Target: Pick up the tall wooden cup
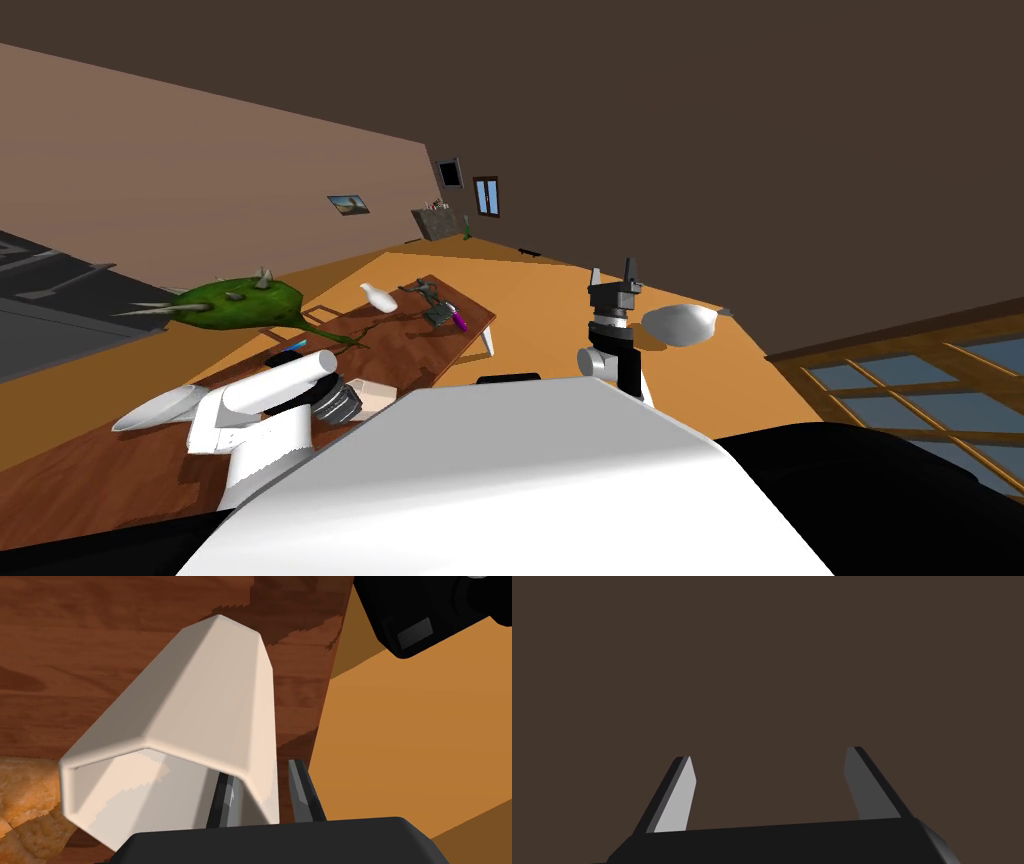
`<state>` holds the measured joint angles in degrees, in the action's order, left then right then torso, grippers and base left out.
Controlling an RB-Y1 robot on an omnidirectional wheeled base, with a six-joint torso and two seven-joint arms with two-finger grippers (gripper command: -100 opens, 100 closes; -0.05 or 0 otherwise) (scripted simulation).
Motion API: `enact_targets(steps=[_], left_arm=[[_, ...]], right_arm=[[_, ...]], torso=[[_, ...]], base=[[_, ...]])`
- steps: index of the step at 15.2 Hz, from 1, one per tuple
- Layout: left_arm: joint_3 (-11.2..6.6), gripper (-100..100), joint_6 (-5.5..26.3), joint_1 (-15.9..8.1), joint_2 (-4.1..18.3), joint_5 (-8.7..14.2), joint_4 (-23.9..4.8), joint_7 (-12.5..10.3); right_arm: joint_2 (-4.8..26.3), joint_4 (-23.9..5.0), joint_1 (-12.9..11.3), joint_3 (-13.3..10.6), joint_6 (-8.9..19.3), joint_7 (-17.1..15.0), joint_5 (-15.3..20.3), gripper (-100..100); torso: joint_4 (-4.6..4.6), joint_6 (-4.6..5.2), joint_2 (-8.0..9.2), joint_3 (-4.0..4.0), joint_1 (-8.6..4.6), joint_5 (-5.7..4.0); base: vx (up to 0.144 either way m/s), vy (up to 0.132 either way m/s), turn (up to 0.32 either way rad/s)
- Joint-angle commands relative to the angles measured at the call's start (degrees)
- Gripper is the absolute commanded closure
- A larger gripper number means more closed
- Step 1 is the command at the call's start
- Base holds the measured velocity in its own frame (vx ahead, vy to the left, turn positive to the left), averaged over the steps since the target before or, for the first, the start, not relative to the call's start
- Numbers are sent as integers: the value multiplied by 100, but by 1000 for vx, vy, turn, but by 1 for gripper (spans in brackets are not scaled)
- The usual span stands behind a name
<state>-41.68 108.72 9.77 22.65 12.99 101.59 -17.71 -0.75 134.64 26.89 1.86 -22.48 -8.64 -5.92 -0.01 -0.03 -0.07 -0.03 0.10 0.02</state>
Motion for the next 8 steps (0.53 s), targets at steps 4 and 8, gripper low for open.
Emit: enact_targets(steps=[4,8], left_arm=[[-75,100,209,25,34,55,179,0],[-106,100,301,40,40,79,270,-6]], right_arm=[[0,0,0,0,0,0,0,0],[0,0,0,0,0,0,0,0]], torso=[[-2,3,-3,-3,5,0],[0,4,-7,-3,3,-8]], base=[[2,0,-8],[14,9,-24]])
